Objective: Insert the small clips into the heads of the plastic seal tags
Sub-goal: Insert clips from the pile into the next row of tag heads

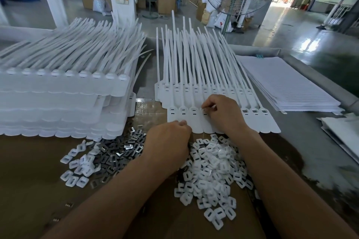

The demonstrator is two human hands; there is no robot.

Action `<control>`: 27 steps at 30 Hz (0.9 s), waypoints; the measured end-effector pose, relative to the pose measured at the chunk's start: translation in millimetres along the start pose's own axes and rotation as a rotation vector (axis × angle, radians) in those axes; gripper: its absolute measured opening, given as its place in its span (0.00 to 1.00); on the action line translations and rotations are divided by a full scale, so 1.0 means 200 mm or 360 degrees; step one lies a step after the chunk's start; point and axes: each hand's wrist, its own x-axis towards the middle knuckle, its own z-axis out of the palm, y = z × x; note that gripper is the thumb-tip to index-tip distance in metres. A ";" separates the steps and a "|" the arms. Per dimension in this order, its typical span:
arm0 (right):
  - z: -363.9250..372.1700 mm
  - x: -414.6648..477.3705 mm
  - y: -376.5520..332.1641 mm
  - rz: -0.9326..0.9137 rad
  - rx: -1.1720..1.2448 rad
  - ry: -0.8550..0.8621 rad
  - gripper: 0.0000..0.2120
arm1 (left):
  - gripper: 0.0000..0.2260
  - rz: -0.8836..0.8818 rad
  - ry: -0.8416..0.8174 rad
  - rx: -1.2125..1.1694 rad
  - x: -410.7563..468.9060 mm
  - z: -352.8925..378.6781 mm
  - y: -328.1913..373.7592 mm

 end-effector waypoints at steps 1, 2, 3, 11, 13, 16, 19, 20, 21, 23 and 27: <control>0.00 0.00 0.00 0.0023 0.0057 0.0005 0.10 | 0.16 -0.0002 0.0000 0.0001 0.00 0.00 0.00; -0.01 0.00 0.01 0.0056 0.0139 0.0015 0.09 | 0.16 -0.0005 0.0000 0.0001 0.00 0.00 0.00; -0.01 0.00 0.01 0.0093 0.0224 0.0029 0.08 | 0.16 -0.0009 -0.0001 -0.0001 0.01 0.00 0.00; -0.05 0.06 0.00 0.0352 0.0344 -0.0085 0.11 | 0.15 -0.0021 -0.0007 -0.0013 0.01 0.01 0.01; -0.06 0.08 -0.01 0.0410 0.0329 -0.0140 0.12 | 0.16 -0.0024 0.0005 -0.0024 0.01 0.01 0.00; -0.08 0.10 -0.03 0.0468 0.0328 -0.0192 0.12 | 0.16 -0.0024 0.0021 -0.0031 0.01 0.01 0.01; -0.09 0.13 -0.05 0.0472 0.0230 -0.0283 0.06 | 0.15 -0.0019 0.0012 -0.0031 0.01 0.01 0.01; -0.10 0.14 -0.06 0.0475 0.0198 -0.0308 0.05 | 0.15 -0.0018 0.0013 -0.0030 0.01 0.01 0.01; -0.10 0.15 -0.07 0.0470 0.0166 -0.0337 0.07 | 0.15 -0.0018 0.0015 -0.0033 0.01 0.01 0.01; -0.10 0.15 -0.09 0.0452 0.0065 -0.0398 0.11 | 0.15 -0.0027 0.0017 -0.0043 0.01 0.01 0.01; -0.10 0.11 -0.05 0.0398 0.0208 -0.0285 0.08 | 0.15 -0.0034 0.0001 -0.0043 0.01 0.00 0.01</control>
